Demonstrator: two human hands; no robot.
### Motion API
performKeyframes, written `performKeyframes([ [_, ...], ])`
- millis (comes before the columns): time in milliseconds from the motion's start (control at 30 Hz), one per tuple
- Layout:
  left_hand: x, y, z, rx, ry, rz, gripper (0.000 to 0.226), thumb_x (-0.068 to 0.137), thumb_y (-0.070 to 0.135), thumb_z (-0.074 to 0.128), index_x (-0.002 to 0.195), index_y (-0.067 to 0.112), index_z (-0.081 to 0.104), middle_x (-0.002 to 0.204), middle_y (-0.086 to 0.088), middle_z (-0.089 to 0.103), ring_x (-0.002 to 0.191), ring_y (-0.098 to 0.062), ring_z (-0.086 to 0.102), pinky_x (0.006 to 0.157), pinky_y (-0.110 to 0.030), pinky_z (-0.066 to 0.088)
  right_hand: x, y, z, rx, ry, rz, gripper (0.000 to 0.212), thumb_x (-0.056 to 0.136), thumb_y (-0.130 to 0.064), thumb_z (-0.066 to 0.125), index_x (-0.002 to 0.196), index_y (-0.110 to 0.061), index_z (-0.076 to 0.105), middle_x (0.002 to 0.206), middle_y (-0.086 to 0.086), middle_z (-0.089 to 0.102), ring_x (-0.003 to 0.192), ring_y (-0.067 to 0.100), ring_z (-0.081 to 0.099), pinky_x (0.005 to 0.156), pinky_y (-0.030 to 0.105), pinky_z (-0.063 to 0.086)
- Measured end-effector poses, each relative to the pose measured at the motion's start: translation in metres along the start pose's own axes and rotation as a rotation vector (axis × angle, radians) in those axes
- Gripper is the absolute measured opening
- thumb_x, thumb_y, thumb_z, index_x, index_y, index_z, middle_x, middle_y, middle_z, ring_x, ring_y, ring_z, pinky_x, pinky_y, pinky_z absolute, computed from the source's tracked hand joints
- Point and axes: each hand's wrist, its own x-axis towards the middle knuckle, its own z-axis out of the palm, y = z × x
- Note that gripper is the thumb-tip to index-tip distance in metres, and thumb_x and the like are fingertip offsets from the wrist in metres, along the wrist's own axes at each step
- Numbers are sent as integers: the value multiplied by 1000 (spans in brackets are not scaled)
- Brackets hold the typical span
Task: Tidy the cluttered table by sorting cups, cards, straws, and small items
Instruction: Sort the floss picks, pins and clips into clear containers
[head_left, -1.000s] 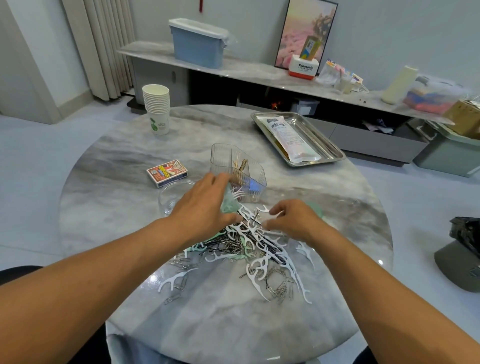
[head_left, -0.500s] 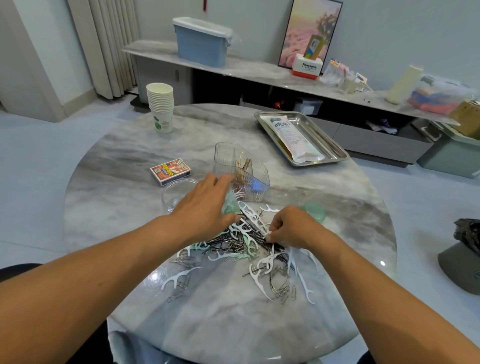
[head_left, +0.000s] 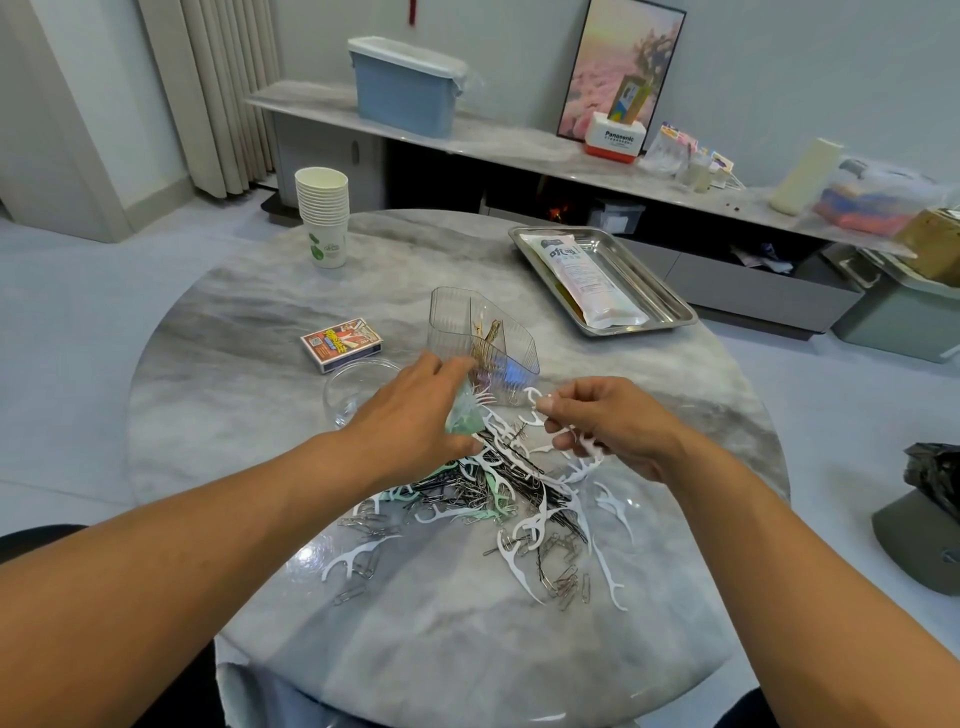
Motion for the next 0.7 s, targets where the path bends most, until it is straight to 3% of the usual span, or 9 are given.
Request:
performKeyframes([
  [233,0,4,2,-4,-31,11,95,78,54,77,154,33,24,147,5,39,131,-16,44,102,-37,42,7,-3,8,49,15,-60,19,100,-14,63,110,0,72,80,4,65,56,6,48,51,18,38],
  [400,1,3,4,4,-40,3,96,77,55,78,154,34,24,148,6,39,131,-16,44,102,-36,43,3,-6,12,-49,-1,-93,17,96,-8,67,111,-8,75,83,3,72,60,6,47,53,16,41],
  [533,2,3,5,-16,-34,0,98,75,57,79,153,35,25,146,6,41,129,-16,45,102,-38,45,1,-8,19,-71,87,-233,12,85,-5,79,97,-6,77,85,9,76,61,1,62,57,10,44],
  [633,3,4,6,-42,-32,23,98,73,56,81,153,35,27,144,7,41,127,-14,46,97,-34,45,2,-7,28,-102,97,-294,11,80,-7,84,88,-11,77,88,10,78,69,3,66,65,15,50],
  [700,3,4,8,-50,-33,38,97,72,57,81,151,36,28,143,8,41,126,-14,47,93,-33,44,4,-4,36,-141,67,-313,7,83,-11,82,89,-13,79,89,10,78,75,9,68,76,28,57],
])
